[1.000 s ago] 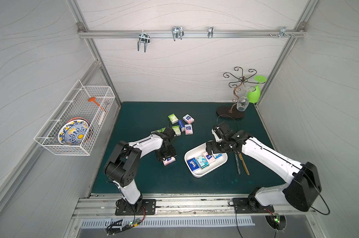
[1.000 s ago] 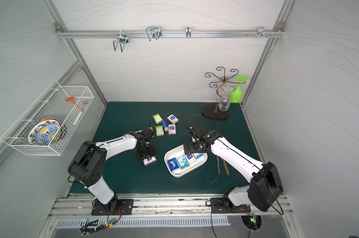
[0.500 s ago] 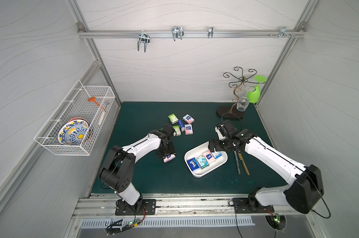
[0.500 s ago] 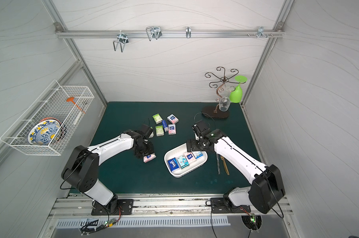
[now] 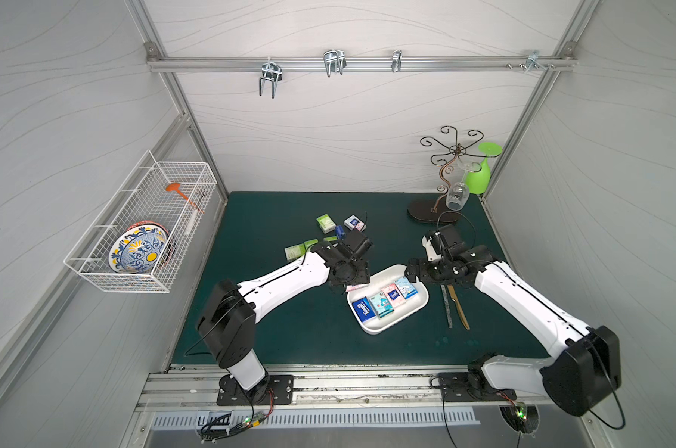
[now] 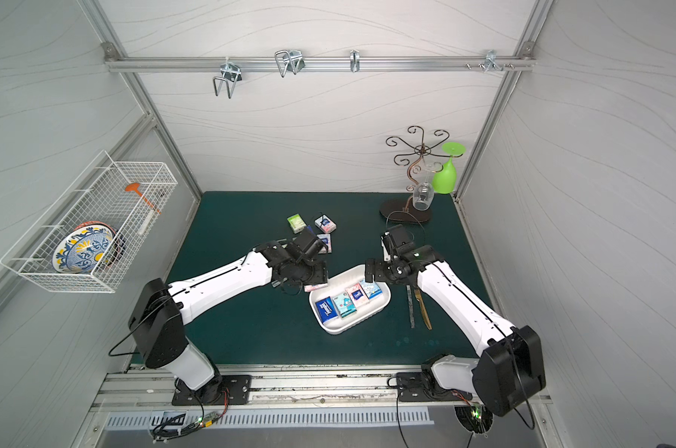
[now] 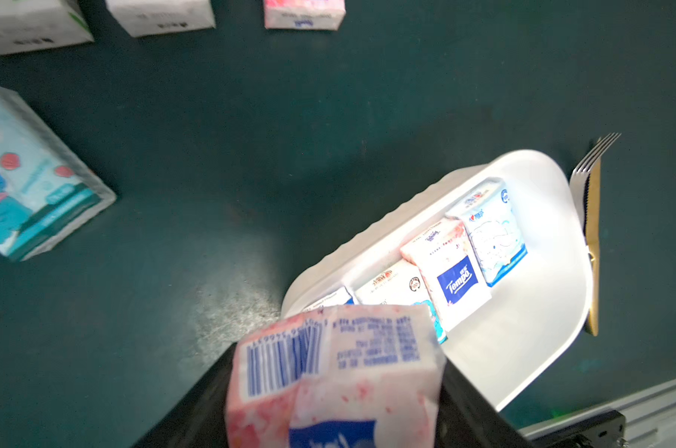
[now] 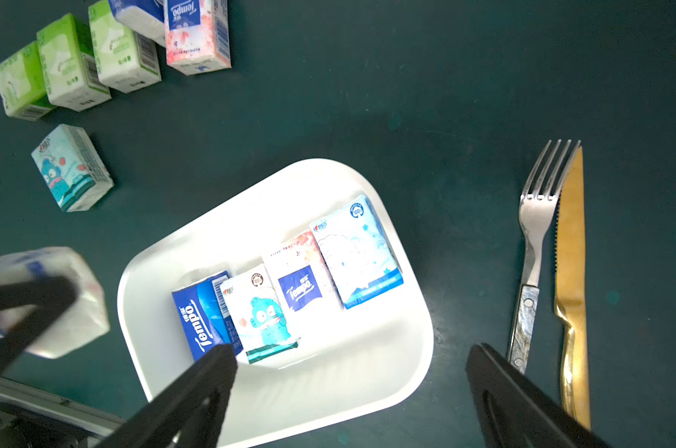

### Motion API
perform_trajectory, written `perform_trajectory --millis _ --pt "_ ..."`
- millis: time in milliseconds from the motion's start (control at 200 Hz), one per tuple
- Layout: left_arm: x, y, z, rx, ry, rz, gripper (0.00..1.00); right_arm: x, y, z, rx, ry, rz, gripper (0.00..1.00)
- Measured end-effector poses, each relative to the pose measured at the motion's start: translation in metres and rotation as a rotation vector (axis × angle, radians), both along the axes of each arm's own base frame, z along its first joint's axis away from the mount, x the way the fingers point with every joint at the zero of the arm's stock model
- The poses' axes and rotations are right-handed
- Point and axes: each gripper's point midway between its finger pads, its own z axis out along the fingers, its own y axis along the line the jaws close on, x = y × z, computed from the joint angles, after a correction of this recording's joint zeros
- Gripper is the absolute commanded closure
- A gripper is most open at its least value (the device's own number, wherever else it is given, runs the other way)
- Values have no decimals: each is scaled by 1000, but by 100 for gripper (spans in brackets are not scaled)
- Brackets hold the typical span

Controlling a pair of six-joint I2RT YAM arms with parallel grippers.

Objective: Put the pocket tissues into the storage box
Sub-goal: Place the pocket tissues in the storage box.

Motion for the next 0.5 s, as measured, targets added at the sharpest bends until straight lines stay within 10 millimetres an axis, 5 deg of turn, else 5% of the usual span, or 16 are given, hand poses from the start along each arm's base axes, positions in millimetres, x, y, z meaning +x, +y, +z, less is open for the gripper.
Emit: perform_trajectory --millis 500 --pt "14 2 -23 89 -42 140 24 -6 -1 -3 30 9 -5 1"
